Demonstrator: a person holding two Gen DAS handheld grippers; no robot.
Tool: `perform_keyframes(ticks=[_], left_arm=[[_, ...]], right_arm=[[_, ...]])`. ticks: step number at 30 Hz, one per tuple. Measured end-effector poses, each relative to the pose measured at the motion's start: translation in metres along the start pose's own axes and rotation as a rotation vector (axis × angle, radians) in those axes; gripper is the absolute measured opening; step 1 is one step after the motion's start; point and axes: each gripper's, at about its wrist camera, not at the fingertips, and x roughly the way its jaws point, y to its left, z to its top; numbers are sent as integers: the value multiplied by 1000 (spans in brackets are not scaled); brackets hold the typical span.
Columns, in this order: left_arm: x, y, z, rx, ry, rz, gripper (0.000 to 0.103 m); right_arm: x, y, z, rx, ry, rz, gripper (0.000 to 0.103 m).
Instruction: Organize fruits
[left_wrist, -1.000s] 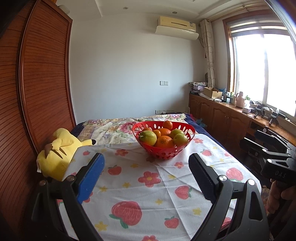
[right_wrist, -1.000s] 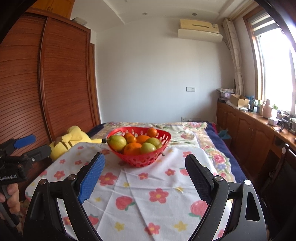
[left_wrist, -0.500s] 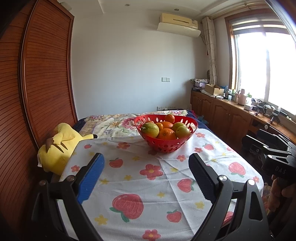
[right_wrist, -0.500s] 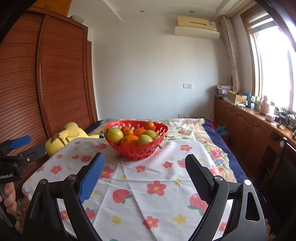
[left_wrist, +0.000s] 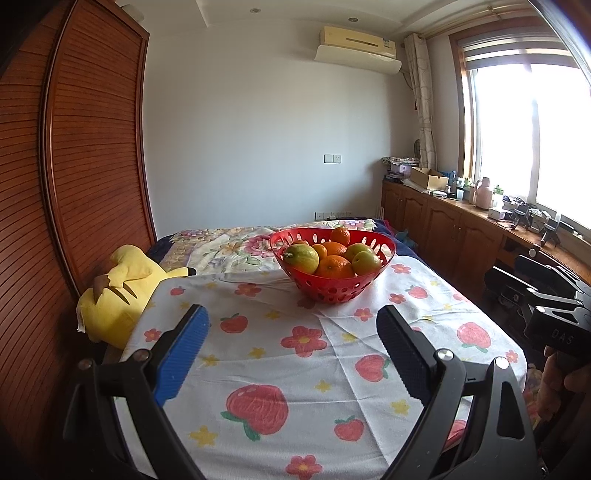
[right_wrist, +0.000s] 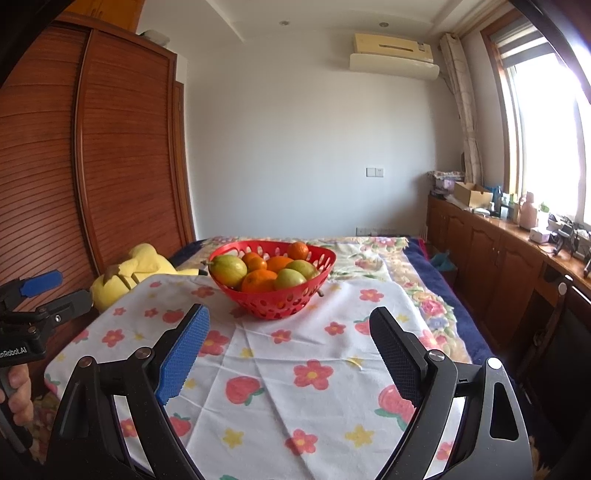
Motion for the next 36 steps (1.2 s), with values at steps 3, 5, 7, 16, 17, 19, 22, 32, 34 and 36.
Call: perform_keyframes(ticks=[3, 5, 7, 16, 17, 19, 22, 32, 34, 36], left_arm=[[-1, 0, 0, 0, -1, 1, 93], [-2, 0, 1, 0, -2, 2, 93], [-2, 0, 0, 0, -1, 1, 93], [-5, -1, 1, 6, -2, 0, 93], [-5, -1, 1, 6, -4, -1, 93], [-7, -1, 2, 8, -6, -2, 93], [-8, -1, 3, 9, -10, -1, 93], [-10, -3, 4, 10, -17, -4, 93], [-11, -3, 4, 11, -18, -4, 93], [-11, -3, 5, 12, -19, -3, 93]], right_arm=[[0, 0, 0, 0, -2, 0, 90], [0, 0, 0, -2, -2, 0, 90], [0, 0, 0, -2, -2, 1, 90], [-1, 1, 1, -3, -2, -1, 90], [-2, 1, 1, -3, -4, -2, 90], [-2, 1, 2, -3, -6, -1, 90], [-2, 1, 2, -5, -7, -2, 90], [-2, 1, 2, -5, -6, -3, 90], [-2, 2, 2, -5, -7, -2, 90], [-2, 2, 2, -5, -7, -1, 90]])
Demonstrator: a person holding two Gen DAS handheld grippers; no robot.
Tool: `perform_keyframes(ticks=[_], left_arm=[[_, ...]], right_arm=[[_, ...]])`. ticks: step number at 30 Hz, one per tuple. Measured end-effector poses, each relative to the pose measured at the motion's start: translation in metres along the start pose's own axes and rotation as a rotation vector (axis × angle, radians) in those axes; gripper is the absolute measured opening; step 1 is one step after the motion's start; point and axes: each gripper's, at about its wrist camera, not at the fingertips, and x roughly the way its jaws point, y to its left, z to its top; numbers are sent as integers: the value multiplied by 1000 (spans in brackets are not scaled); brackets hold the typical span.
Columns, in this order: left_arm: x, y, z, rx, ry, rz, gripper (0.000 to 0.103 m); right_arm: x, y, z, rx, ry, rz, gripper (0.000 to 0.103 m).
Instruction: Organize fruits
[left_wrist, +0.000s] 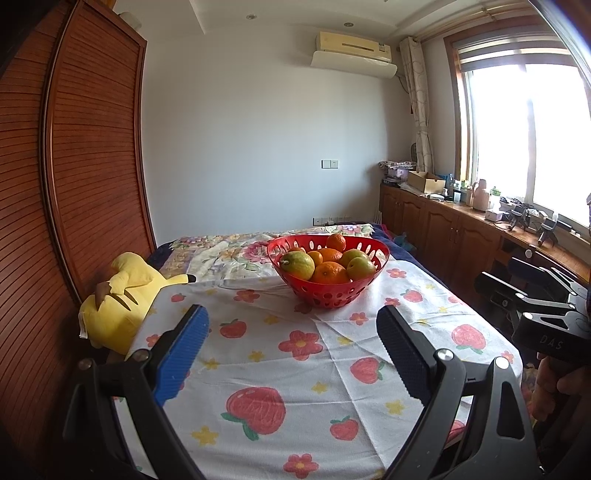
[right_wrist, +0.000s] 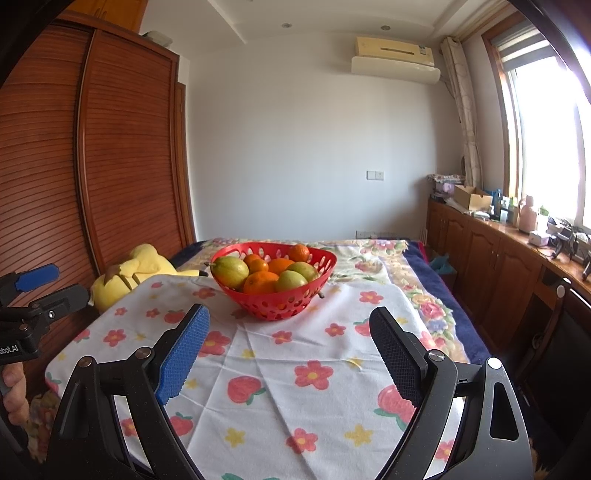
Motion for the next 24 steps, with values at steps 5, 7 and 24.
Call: perform_keyframes(ticks=[5, 7, 24], left_arm=[[-1, 0, 0, -1, -2, 2, 93], [-1, -1, 0, -1, -3, 3, 93], [-2, -2, 1, -1, -4, 1, 93]], right_arm=[[-1, 1, 0, -1, 0, -1, 90], [-1, 0, 0, 0, -2, -1, 90], [0, 1, 0, -2, -1, -1, 90]])
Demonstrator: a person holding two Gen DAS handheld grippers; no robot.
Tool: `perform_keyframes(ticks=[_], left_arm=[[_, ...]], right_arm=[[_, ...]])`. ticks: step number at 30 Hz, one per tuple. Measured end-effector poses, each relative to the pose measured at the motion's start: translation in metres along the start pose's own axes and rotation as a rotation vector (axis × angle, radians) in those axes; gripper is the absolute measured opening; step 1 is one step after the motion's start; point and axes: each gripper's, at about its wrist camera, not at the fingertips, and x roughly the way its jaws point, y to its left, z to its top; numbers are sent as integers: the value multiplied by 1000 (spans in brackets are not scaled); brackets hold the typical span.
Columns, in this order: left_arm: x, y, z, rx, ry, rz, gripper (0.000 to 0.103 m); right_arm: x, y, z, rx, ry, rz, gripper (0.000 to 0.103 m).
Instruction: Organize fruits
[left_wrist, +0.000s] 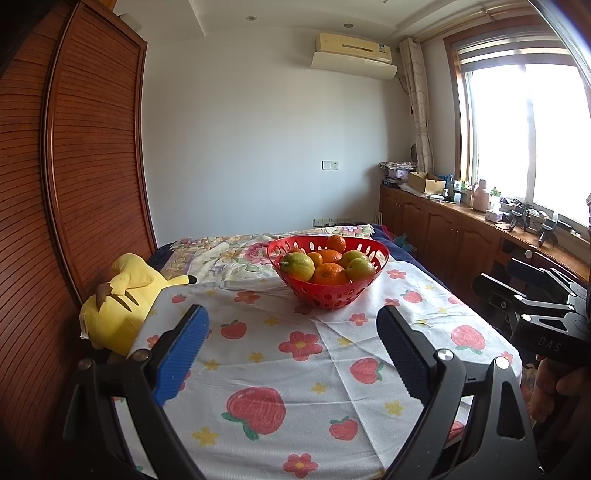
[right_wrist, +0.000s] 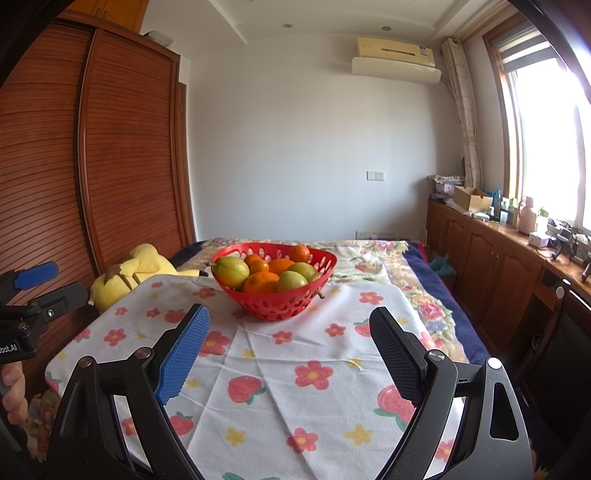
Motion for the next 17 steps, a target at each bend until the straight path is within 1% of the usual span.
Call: perform_keyframes(ticks=[17], left_arm=[[-1, 1, 1, -1, -6, 6, 93]], right_arm=[[-1, 1, -1, -1, 0, 1, 90]])
